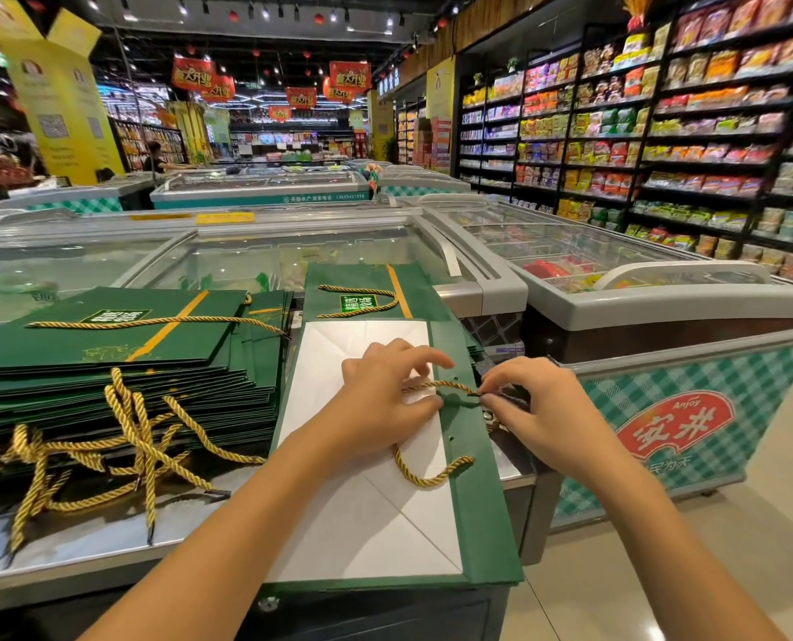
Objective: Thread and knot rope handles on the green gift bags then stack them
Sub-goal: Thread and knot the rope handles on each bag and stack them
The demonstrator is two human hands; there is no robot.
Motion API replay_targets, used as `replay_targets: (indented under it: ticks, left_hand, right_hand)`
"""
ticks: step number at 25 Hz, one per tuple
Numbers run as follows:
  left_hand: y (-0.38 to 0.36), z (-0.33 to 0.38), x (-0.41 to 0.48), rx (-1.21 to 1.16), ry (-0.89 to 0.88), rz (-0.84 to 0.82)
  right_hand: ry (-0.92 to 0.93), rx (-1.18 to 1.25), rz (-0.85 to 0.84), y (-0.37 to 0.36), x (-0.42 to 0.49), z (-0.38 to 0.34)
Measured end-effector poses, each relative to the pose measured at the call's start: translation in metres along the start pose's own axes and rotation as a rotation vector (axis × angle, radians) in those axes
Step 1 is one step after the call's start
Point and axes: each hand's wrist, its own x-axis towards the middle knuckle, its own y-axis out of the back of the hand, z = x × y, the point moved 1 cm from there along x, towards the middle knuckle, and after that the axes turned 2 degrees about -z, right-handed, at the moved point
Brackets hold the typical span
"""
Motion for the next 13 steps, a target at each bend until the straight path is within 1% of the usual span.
replay_targets:
  ticks: [3, 5, 8, 11, 13]
  left_hand:
    - [-0.004, 0.01, 0.011, -0.036, -0.012, 0.019]
    - [-0.01, 0.011, 0.016, -0.09, -0.009, 0.082]
    - [-0.015, 0.003, 0.018, -0.285, 0.039, 0.18]
    - [-0.019, -0.001, 0.016, -0.303, 0.044, 0.248]
    - [-0.019, -0.002, 0.015, -0.297, 0.028, 0.287]
  right_hand:
    - [0.038, 0.022, 0.018, 0.0, 0.008, -0.005]
    - [0.036, 0.067, 0.035, -0.002, 0.013, -0.009]
    - [-0.096, 0.138, 0.116, -0.011, 0.021, -0.008]
    - [-0.226, 0.15, 0.123, -0.02, 0.024, 0.001]
    - [-0.234, 0.224, 0.1, -0.021, 0.023, 0.005]
